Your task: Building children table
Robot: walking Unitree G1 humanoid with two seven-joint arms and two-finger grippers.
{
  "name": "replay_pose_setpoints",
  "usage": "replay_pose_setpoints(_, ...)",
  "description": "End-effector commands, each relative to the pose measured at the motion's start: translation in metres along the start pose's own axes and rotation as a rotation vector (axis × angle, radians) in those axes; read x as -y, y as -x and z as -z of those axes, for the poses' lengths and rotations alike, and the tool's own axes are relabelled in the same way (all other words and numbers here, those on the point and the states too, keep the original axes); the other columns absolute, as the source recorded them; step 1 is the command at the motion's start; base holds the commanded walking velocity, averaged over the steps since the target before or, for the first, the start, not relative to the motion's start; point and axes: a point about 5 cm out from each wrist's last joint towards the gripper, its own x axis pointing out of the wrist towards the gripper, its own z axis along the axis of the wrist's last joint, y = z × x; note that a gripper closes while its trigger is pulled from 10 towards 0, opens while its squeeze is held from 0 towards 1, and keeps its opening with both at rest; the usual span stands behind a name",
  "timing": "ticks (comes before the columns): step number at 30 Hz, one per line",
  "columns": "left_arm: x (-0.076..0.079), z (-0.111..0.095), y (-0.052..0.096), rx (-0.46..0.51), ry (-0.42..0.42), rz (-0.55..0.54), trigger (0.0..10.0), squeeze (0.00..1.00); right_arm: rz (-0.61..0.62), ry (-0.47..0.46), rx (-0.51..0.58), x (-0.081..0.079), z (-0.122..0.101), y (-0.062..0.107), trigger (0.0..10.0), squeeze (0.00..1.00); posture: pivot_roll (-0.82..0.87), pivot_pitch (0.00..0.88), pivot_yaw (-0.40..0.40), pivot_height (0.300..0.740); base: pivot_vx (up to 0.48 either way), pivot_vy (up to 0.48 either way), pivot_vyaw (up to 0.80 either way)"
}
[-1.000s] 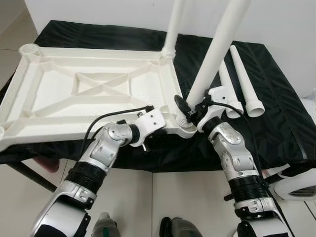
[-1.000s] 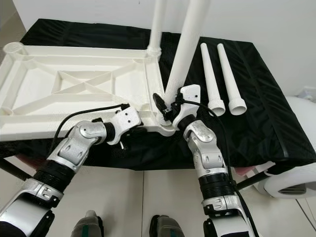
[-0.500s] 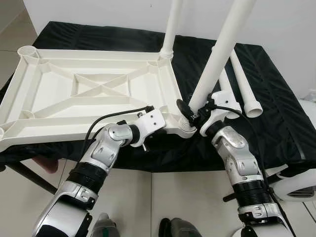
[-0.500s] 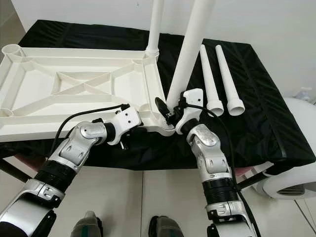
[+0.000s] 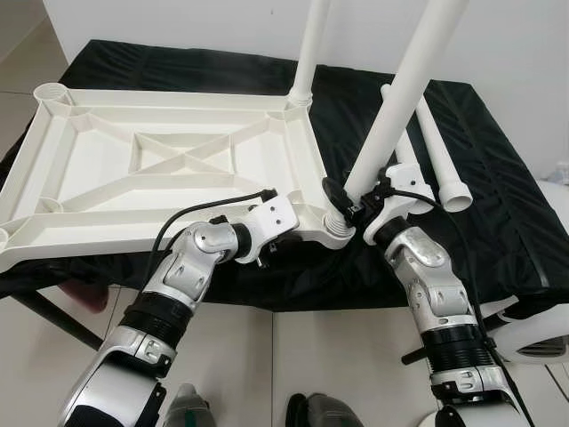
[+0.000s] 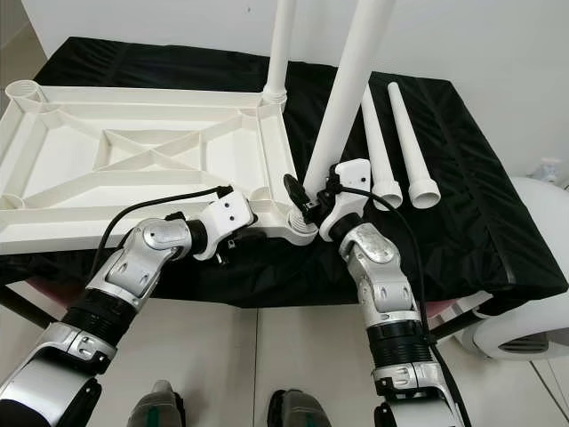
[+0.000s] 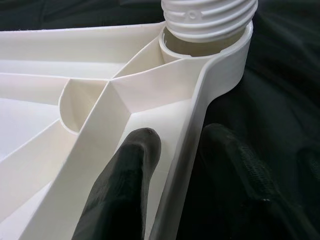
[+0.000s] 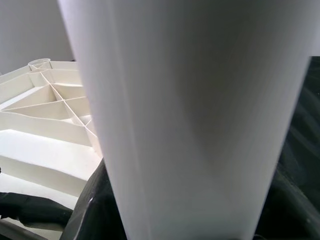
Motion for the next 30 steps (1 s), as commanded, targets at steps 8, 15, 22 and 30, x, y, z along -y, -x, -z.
replay_pose_setpoints(8,0.005,0.003,-0.003,-0.037,0.023,0.02,0.0,0.0,0.034,0.007,0.01,0.007,-0.002,0.004,10.0,0.0,0.02,0.03,-0.071,0.74,0.0,0.0,0.0)
replay_pose_setpoints(15,0.008,0.011,-0.003,-0.09,0.001,0.058,10.0,0.0,0.051,0.006,0.011,0.01,-0.002,0.005,10.0,0.0,0.02,0.039,-0.064,0.74,0.0,0.0,0.0)
replay_pose_setpoints(22,0.009,0.015,-0.001,-0.126,-0.032,0.08,10.0,0.0,0.058,0.004,0.018,0.011,-0.003,0.004,10.0,0.0,0.02,0.044,-0.062,0.74,0.0,0.0,0.0)
replay_pose_setpoints(30,0.01,0.016,-0.001,-0.14,-0.036,0.089,10.0,0.0,0.062,0.004,0.021,0.012,-0.004,0.003,10.0,0.0,0.02,0.049,-0.062,0.74,0.0,0.0,0.0)
